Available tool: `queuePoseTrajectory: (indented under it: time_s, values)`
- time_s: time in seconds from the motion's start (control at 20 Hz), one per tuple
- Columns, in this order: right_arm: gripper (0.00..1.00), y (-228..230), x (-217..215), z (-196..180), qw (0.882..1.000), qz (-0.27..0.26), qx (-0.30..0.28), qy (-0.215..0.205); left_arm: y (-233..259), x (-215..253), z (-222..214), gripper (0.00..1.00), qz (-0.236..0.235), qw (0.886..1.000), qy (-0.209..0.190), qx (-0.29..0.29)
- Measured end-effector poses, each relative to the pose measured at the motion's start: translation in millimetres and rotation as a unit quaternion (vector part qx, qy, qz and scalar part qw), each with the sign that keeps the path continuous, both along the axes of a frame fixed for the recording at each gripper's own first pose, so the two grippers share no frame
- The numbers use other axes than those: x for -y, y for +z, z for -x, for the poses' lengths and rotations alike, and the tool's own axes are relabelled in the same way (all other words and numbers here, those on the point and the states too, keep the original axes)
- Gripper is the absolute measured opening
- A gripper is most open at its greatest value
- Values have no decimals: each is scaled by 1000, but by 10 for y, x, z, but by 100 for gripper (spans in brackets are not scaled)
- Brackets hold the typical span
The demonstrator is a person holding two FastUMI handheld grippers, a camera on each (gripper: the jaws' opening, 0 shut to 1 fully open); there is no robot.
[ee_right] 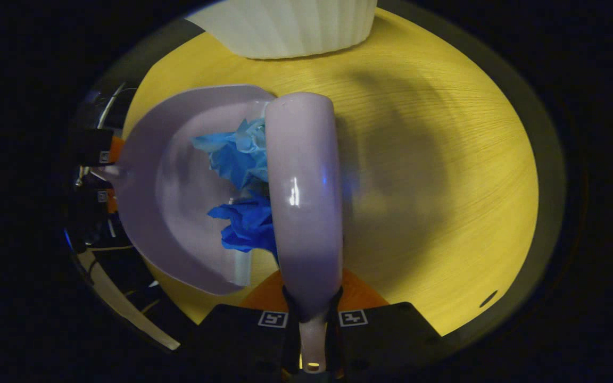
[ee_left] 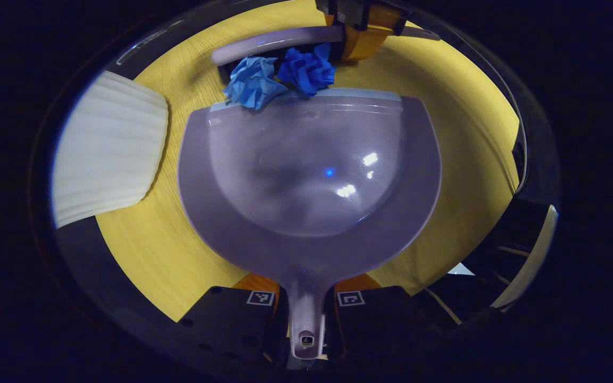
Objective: Pick up the small broom and dustpan from the desktop, sweep the trash into the dustpan with the broom, and then empty the trash into the garbage bin.
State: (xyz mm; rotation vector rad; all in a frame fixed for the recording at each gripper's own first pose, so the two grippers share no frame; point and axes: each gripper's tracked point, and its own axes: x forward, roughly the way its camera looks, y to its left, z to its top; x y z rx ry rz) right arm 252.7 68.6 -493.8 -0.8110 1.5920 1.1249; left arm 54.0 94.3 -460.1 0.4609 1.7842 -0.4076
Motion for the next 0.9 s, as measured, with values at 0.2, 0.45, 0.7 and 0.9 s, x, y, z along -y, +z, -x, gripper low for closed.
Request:
queuePoseTrajectory:
  time_s: [0.2, 0.45, 0.7, 0.9]
  values:
    - [20, 277, -34, 609, 985, -37, -169, -15, 62, 67, -51, 26, 21, 999, 6, 30]
    - [20, 534, -511, 27, 970, -142, -128, -151, 218, 126, -214, 28, 52, 995, 25, 85]
    - [19, 1057, -492, -616, 920, -263, 22, -291, 645, 206, -263, 26, 69, 982, 55, 168]
    - [20, 1540, -267, -717, 832, -365, 143, -392, 1032, 257, -299, 27, 78, 966, 47, 243]
